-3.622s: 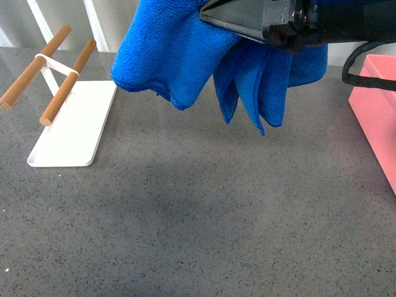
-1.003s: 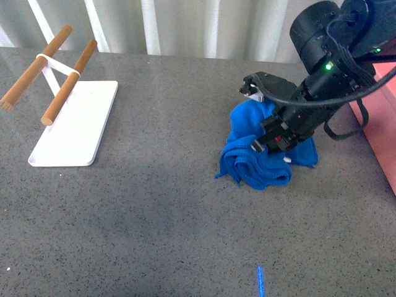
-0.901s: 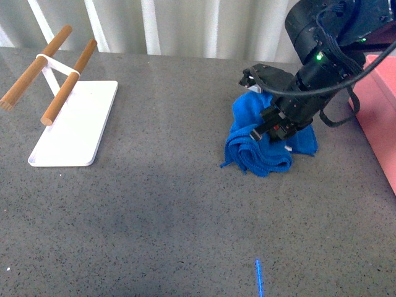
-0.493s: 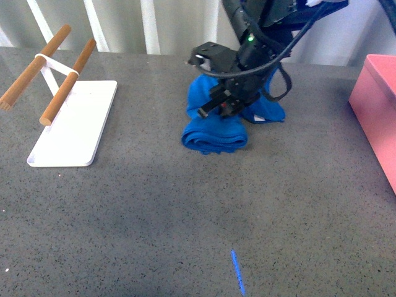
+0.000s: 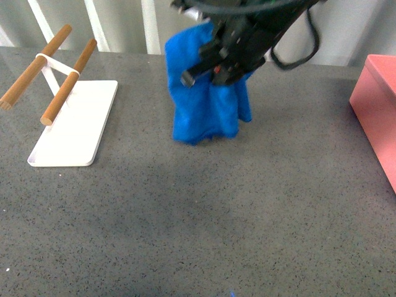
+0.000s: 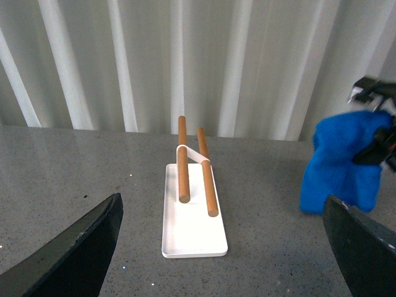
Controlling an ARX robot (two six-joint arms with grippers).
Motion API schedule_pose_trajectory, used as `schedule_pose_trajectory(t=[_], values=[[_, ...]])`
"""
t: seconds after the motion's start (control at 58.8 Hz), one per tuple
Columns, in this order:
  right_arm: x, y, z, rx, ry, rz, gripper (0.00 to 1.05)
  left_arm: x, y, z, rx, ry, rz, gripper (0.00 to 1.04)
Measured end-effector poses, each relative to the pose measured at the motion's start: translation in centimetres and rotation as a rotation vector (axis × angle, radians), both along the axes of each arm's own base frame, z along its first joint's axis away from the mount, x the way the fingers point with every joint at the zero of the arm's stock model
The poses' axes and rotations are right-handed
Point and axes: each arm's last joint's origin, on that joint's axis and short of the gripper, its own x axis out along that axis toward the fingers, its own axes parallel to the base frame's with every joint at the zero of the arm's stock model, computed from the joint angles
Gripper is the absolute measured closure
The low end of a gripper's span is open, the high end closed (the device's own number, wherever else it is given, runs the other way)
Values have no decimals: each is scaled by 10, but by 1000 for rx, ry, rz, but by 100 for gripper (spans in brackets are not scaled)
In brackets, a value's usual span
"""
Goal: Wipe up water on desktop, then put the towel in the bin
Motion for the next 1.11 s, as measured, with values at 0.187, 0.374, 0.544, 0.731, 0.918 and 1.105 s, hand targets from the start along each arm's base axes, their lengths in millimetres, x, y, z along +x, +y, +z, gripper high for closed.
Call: schedule_pose_trajectory(t=[0.187,0.374,0.544,0.731,0.918,1.105], values=[[-19,-34,77,20,-155,-117,101,0,0,0,0,0,0,7],[-35,-76,132,-7,-253,-315,101,0,0,0,0,0,0,7],[-40,-118,139,-89,-206,-475,101,0,0,0,0,0,0,7],[-47,-162,132,-142,-49,-598,101,0,0,0,0,0,0,7],[-48,-195,135,-123,-18,-697,101,0,0,0,0,0,0,7],[-44,-220,132,-138,-33,-771,101,0,0,0,0,0,0,7]])
